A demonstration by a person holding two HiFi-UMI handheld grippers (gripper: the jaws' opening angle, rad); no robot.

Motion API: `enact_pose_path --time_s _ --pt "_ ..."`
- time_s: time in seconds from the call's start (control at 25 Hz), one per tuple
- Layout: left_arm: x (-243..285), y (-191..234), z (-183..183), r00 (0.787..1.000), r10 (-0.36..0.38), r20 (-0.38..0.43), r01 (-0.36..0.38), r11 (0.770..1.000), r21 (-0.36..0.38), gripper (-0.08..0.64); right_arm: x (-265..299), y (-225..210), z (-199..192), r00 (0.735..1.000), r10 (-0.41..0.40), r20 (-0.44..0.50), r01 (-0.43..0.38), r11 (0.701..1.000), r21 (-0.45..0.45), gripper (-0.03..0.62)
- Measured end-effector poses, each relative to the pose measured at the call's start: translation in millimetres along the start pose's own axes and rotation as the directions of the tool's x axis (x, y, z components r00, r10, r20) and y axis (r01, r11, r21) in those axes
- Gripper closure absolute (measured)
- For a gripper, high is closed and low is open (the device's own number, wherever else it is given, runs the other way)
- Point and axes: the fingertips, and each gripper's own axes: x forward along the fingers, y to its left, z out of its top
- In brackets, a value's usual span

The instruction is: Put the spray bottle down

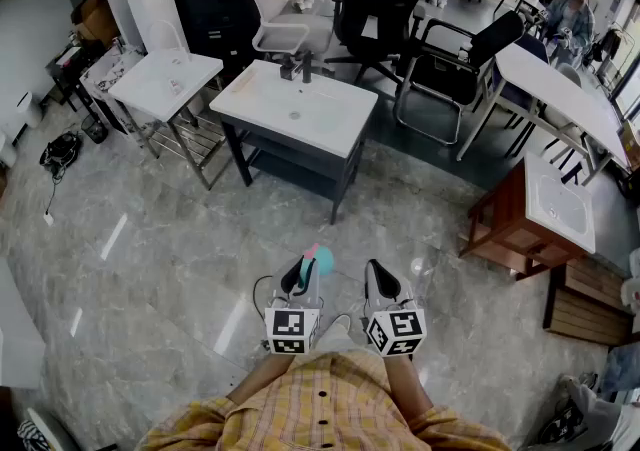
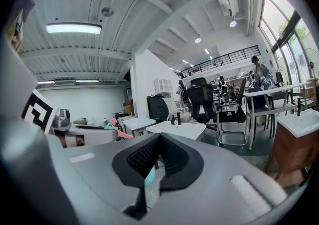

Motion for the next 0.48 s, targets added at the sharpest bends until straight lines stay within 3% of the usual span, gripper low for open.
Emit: enact_pose_path --time_s 0.48 --pt "49.8 -2.0 9.5 1.000 -0.001 -0.005 0.001 1.000 -0.008 0.489 34.2 -39.9 10.0 1.000 0.017 0.018 -0.018 0.999 0.041 0.591"
